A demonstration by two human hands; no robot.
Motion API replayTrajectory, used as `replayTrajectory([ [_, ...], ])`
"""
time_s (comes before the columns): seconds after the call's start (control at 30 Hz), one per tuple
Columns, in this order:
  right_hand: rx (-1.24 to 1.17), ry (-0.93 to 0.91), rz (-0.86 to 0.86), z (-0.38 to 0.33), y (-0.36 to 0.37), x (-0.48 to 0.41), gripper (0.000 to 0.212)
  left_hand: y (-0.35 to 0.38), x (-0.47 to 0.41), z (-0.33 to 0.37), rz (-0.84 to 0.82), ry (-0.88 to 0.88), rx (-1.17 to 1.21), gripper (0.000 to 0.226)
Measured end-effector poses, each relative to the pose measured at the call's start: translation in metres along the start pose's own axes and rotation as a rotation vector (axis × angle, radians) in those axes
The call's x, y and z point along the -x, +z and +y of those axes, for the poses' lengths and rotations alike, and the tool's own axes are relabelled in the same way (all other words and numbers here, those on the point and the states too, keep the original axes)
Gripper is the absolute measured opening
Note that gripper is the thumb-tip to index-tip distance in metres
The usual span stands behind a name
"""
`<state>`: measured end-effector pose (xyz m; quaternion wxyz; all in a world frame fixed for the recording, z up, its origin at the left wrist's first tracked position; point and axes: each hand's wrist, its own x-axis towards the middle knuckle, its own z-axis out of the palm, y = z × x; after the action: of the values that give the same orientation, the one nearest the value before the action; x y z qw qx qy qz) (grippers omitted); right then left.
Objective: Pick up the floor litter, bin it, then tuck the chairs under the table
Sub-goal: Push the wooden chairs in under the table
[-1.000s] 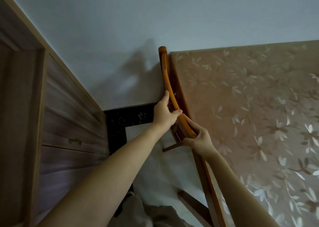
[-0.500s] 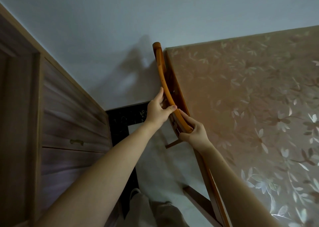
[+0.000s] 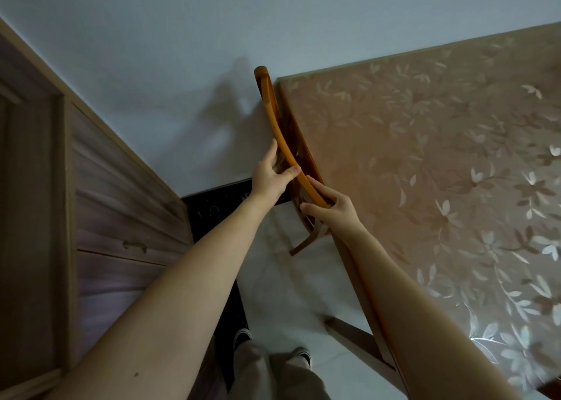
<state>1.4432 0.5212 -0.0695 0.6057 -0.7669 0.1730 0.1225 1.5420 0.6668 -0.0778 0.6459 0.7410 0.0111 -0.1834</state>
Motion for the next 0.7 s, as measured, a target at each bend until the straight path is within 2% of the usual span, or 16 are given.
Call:
replayTrajectory([
  [0.17,0.012,-0.021,0.035,0.000,0.003,-0.002,0.059,-0.002,-0.003,-0.002,-0.011,-0.014,0.007,0.085],
  [0.27,0.025,-0.019,0.044,-0.003,0.005,0.002,0.054,-0.002,0.001,0.006,-0.012,-0.016,-0.080,0.083],
  [0.37,0.009,0.007,0.142,-0.012,0.004,0.015,0.045,0.000,0.012,0.021,0.018,0.026,-0.217,0.070],
  [0.47,-0.019,-0.053,0.212,-0.026,-0.002,0.039,0.038,-0.002,0.038,0.038,0.005,0.047,-0.273,0.061],
  [0.53,0.040,-0.130,0.233,-0.041,-0.011,0.059,0.036,-0.006,0.058,0.054,-0.011,0.130,-0.385,0.059],
  [0.7,0.424,-0.399,0.360,-0.071,-0.042,0.114,0.040,-0.020,0.120,0.103,0.009,0.520,-0.844,0.057],
])
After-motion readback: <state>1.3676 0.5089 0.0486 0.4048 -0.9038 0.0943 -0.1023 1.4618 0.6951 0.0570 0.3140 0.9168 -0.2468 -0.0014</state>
